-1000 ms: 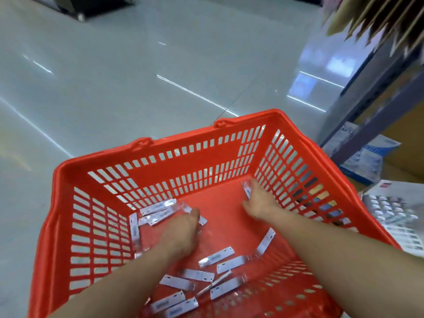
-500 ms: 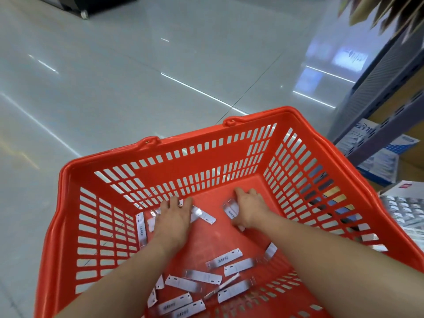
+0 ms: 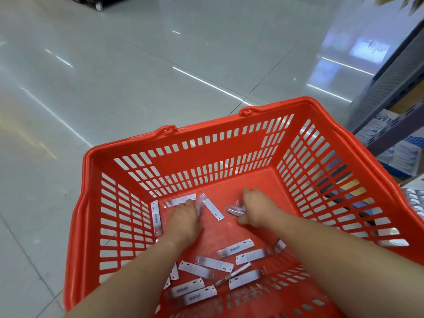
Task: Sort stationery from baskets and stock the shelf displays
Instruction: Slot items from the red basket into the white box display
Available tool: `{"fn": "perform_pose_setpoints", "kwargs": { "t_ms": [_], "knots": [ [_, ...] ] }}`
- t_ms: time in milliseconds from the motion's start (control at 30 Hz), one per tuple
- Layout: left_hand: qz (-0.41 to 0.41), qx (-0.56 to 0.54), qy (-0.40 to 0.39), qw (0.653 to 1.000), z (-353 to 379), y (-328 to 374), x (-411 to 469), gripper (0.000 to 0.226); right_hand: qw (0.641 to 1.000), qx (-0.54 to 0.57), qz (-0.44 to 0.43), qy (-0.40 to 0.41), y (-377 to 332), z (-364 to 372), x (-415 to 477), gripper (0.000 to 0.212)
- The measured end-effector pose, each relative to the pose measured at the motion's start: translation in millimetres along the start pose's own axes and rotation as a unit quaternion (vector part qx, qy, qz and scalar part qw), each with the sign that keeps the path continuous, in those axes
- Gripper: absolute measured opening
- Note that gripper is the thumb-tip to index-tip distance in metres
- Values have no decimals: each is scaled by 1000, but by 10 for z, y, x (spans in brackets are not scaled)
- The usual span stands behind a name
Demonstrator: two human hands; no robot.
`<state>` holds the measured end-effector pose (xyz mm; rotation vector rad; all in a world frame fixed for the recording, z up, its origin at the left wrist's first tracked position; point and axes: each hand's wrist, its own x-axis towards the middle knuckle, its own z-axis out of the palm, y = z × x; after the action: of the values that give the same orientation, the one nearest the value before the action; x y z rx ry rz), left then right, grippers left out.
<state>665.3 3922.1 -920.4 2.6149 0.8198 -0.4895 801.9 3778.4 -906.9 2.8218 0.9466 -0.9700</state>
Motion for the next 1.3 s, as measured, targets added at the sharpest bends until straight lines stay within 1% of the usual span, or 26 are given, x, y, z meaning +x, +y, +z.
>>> {"fn": "perform_pose_setpoints", "kwargs": {
  "t_ms": [200, 333, 433, 467, 500, 533, 567, 600, 633, 700, 800, 833, 867, 900, 967, 1033, 1100, 1200, 1300],
  "knots": [
    [4, -14, -7, 1000, 39, 15, 11, 43, 1000, -9, 10, -11, -12, -14, -35, 42],
    [17, -32, 7, 999, 77, 53, -23, 43, 999, -33, -20, -8, -44, -15, -54, 39],
    [19, -112, 25, 993, 19, 122, -44, 31, 999, -45, -26, 12, -29, 4, -83, 40],
    [15, -141, 23, 990, 2, 151, -30, 30, 999, -37, -25, 18, -14, 5, -85, 38],
    [8, -160, 14, 987, -14, 186, -18, 31, 999, -22, -23, 25, 3, 5, -89, 32],
    [1, -175, 5, 985, -8, 225, 5, 32, 999, 6, -10, 32, 24, 5, -92, 20],
    [-6, -192, -1, 981, -6, 271, 21, 32, 998, 60, 9, 36, 51, 7, -69, 12],
    [-11, -219, -6, 976, -2, 327, 39, 30, 989, 141, 33, 28, 76, 7, -42, 18],
    [-14, -258, -12, 966, -8, 399, 41, 26, 970, 237, 53, 9, 102, -3, -16, 22],
    [-21, -374, -40, 926, -75, 562, 23, 19, 913, 401, 66, -29, 127, -119, -8, 21],
    [-29, -536, -126, 834, -286, 758, -58, 16, 853, 519, 43, -42, 152, -426, -94, 15],
    [-15, -567, -151, 810, -376, 810, -101, 14, 838, 543, 33, -45, 161, -533, -152, 12],
    [5, -582, -168, 795, -457, 849, -132, 11, 831, 554, 21, -46, 169, -638, -222, 13],
    [26, -586, -175, 791, -544, 888, -168, 8, 830, 556, 10, -44, 185, -747, -296, 15],
    [60, -580, -173, 794, -716, 972, -245, 6, 840, 541, -1, -49, 236, -989, -497, 24],
    [92, -582, -160, 792, -893, 1072, -334, 12, 844, 532, -2, -69, 320, -1270, -739, 27],
    [121, -581, -141, 793, -1070, 1202, -426, 17, 847, 526, -6, -78, 437, -1523, -998, 25],
    [166, -568, -133, 795, -1317, 1485, -588, 23, 860, 505, -35, -60, 681, -1745, -1349, 29],
    [205, -560, -140, 790, -1533, 1843, -715, 21, 851, 521, -53, -29, 970, -1887, -1643, 53]
  ]
}}
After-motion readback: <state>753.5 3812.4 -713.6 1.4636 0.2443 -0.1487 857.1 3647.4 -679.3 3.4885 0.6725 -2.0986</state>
